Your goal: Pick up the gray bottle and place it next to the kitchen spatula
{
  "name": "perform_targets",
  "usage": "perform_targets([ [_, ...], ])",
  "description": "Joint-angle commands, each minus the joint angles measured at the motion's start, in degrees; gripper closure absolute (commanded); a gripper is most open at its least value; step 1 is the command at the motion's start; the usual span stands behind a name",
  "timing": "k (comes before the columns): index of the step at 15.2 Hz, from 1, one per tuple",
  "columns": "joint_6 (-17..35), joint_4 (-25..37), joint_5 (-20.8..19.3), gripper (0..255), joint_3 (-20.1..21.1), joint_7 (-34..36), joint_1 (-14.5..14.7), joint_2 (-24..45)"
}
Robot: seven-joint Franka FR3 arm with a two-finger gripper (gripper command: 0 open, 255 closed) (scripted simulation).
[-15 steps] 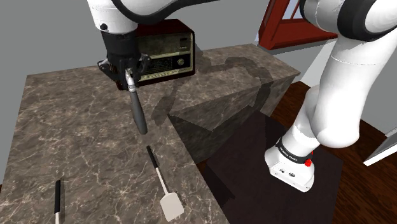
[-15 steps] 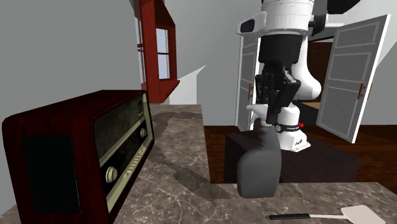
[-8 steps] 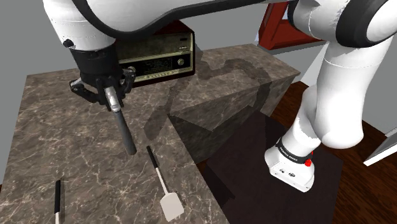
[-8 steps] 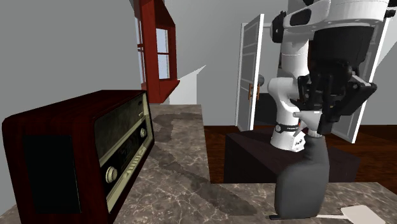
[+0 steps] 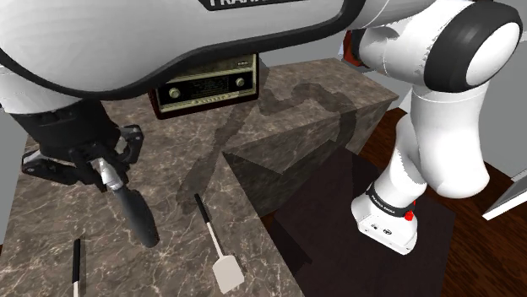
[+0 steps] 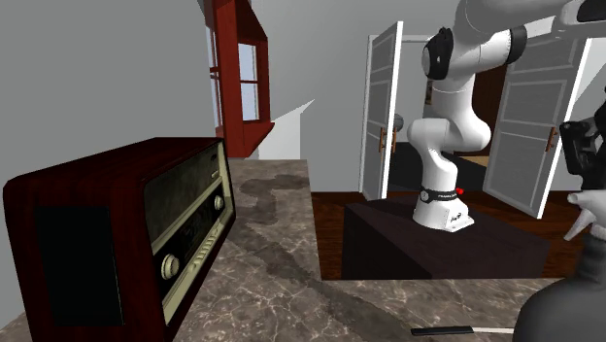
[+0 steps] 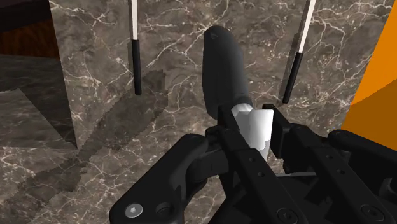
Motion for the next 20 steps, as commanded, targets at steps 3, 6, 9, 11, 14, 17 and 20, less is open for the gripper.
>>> perform_targets([
  [3,-4.5,10.8,-2.2,255,0.0,3.7,6.0,6.6],
  [6,-3.1,9.7,-2.2,255,0.0,4.2,6.2,6.9],
  [9,-0.4,6.2,-2.1,255,0.1,4.5,5.5,6.3],
  [11,1.4,4.1,-2.1,255,0.1,4.7,5.2,6.0],
  [14,3.8,1.4,-2.1,255,0.1,5.0,4.7,5.8],
  [17,6.7,-1.6,-2.2,255,0.0,5.3,4.3,5.7],
  [20,6.7,-1.6,-2.2,255,0.0,5.3,4.3,5.7],
])
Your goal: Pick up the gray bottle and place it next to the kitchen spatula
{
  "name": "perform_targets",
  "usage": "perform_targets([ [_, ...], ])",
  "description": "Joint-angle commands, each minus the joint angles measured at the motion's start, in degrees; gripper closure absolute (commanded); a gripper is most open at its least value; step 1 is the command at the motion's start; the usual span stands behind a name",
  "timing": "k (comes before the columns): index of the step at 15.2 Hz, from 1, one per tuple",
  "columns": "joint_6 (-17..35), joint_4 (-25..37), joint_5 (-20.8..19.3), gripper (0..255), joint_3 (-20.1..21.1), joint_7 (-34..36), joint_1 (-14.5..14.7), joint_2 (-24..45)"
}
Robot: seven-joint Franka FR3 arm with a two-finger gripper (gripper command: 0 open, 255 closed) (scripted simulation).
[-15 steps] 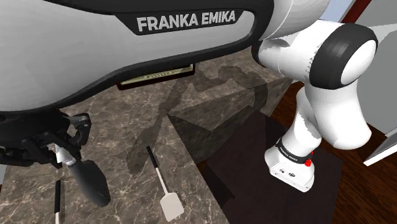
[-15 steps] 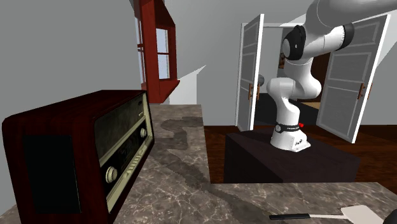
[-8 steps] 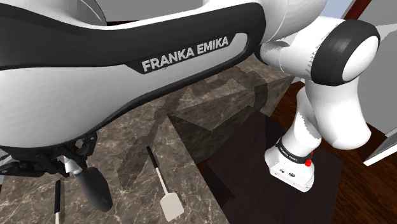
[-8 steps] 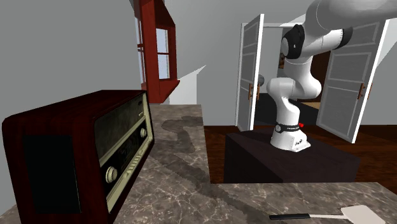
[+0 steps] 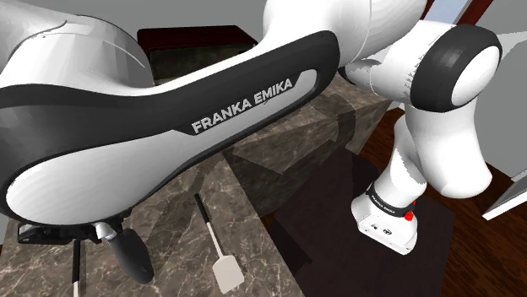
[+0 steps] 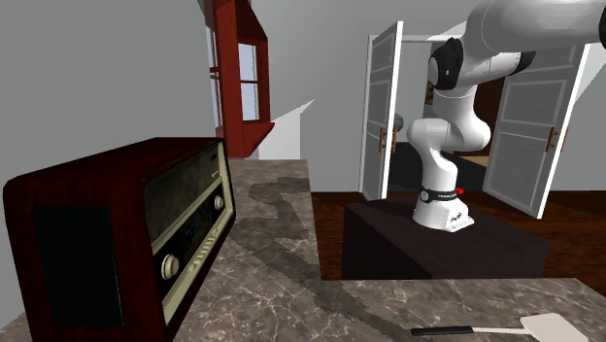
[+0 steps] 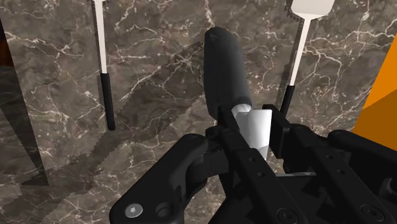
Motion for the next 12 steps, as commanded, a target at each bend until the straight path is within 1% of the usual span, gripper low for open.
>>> perform_targets([
  [1,0.1,-0.1,0.0,255,0.0,0.0,0.0,0.0],
  [5,0.1,-0.1,0.0,255,0.0,0.0,0.0,0.0],
  [6,0.1,-0.1,0.0,0,0.0,0.0,0.0,0.0],
  [11,0.1,-0.1,0.0,0,0.0,0.0,0.0,0.0],
  [12,-1.8,1.9,0.1,0,0.1,-0.2,0.3,0.0],
])
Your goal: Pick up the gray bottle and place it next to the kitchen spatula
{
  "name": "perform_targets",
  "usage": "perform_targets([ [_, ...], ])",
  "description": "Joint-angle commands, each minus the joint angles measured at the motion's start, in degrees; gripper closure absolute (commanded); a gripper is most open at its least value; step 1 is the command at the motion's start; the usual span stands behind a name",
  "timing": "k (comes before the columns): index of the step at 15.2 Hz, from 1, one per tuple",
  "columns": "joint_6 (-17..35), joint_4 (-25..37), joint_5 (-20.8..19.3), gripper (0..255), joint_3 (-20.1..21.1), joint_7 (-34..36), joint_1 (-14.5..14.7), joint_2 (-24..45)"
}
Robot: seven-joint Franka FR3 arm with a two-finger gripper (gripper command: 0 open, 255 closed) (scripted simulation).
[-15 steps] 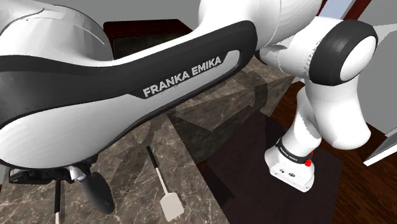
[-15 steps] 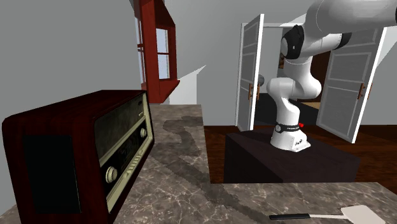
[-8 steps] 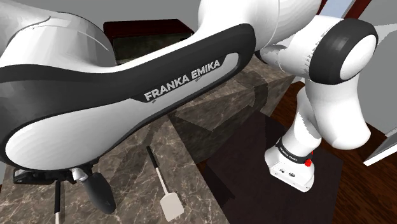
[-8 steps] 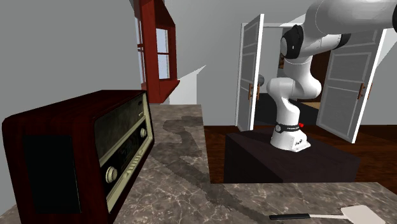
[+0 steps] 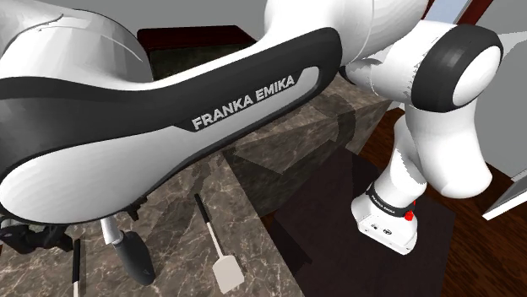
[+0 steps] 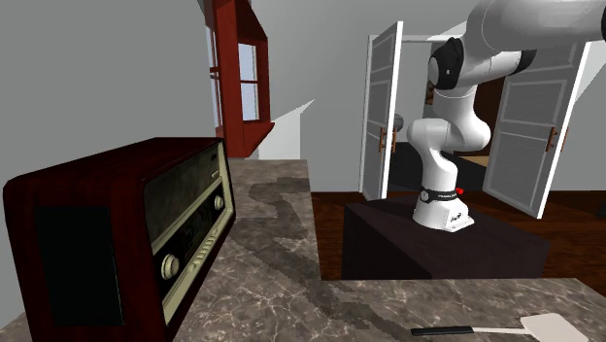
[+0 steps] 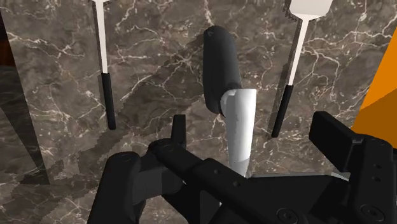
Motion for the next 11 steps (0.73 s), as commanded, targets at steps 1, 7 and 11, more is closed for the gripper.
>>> perform_targets([
  [1,-3.2,3.4,0.1,0,0.0,-0.4,0.5,0.2],
  [7,-7.0,7.9,0.0,0,0.0,-0.7,1.4,0.7],
  [11,-7.0,7.9,0.0,0,0.0,-0.7,1.4,0.7],
])
